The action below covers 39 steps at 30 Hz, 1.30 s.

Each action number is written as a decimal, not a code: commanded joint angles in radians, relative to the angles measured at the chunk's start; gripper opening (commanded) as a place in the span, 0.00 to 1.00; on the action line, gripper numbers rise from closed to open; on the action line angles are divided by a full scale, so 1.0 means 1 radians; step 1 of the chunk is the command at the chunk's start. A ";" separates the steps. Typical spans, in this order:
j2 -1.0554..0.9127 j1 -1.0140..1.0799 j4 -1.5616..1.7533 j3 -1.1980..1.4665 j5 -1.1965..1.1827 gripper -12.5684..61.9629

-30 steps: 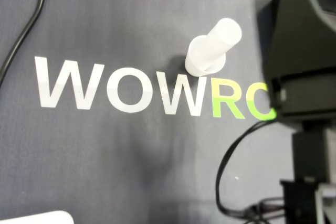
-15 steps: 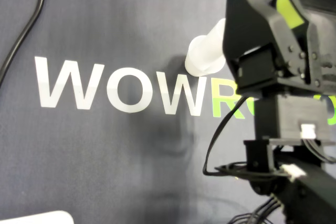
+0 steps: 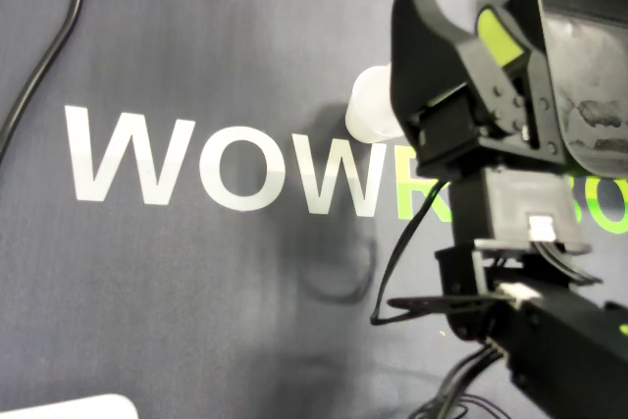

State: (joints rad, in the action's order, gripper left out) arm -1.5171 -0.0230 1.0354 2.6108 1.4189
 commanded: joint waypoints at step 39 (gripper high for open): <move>0.249 -0.025 0.178 -0.057 0.014 0.43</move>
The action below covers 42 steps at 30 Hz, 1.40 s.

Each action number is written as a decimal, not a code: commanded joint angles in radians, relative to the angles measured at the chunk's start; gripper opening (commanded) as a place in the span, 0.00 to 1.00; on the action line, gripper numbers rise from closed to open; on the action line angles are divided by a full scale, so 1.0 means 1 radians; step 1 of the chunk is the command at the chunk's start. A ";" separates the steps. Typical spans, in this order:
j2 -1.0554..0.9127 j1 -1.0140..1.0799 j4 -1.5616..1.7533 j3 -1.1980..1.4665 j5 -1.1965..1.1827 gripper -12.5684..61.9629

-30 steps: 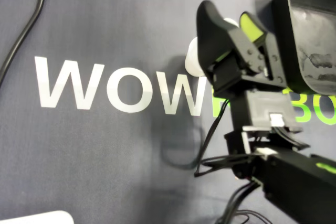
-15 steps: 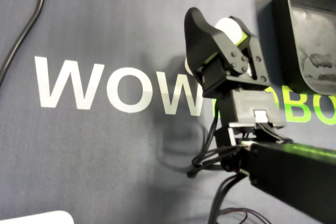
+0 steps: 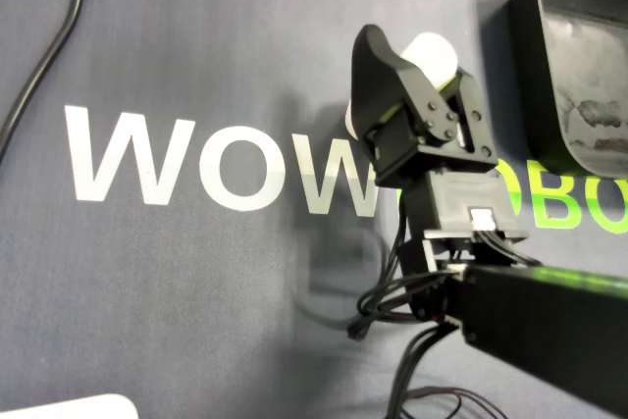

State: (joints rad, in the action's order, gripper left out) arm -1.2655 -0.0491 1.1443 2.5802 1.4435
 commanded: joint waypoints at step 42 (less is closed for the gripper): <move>-0.518 0.114 -0.546 -0.264 -0.388 0.23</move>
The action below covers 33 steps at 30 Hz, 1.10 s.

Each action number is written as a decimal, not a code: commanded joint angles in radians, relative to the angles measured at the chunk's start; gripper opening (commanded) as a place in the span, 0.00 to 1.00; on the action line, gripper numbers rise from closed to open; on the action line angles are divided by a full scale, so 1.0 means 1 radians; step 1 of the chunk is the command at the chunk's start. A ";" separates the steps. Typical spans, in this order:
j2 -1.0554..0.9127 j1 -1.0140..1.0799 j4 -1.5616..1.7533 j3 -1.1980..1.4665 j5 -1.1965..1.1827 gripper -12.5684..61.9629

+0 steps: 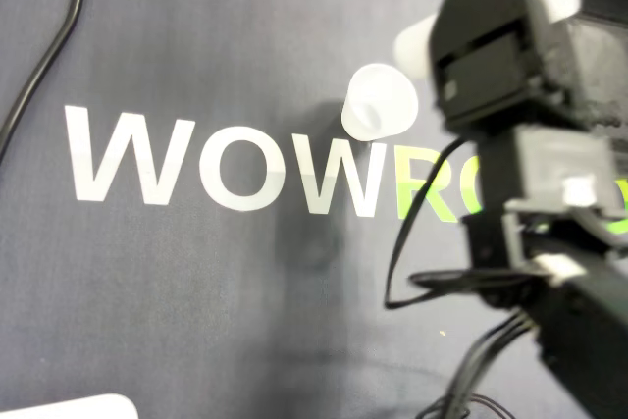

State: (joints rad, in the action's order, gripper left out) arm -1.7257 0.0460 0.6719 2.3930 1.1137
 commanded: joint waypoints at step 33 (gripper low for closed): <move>0.549 0.552 -0.436 -0.950 -1.548 0.23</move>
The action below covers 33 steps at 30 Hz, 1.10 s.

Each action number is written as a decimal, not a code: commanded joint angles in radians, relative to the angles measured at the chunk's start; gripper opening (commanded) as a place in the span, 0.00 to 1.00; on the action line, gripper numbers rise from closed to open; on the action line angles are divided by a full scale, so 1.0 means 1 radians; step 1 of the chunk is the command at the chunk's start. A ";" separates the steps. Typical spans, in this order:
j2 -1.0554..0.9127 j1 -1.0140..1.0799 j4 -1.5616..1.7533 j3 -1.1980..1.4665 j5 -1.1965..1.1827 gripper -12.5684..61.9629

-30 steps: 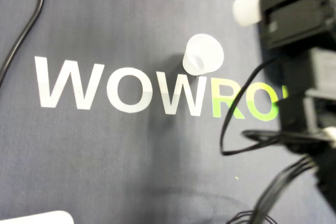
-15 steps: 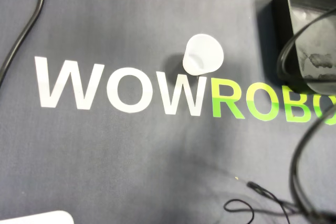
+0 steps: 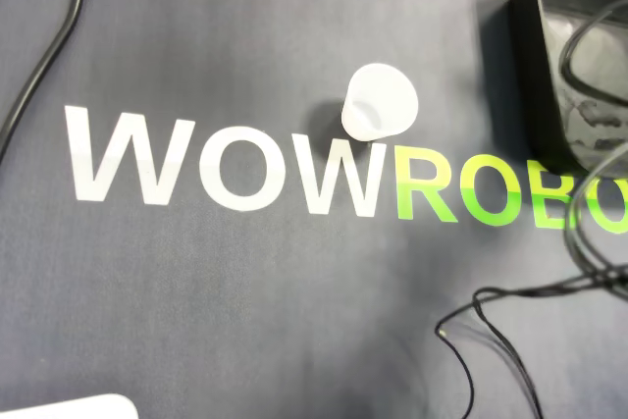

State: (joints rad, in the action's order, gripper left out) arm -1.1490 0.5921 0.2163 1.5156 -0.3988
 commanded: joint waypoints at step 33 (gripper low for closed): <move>-0.164 -0.038 0.160 -0.009 0.112 0.23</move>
State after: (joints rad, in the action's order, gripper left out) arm -1.2149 0.5768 0.2869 1.5202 -0.3973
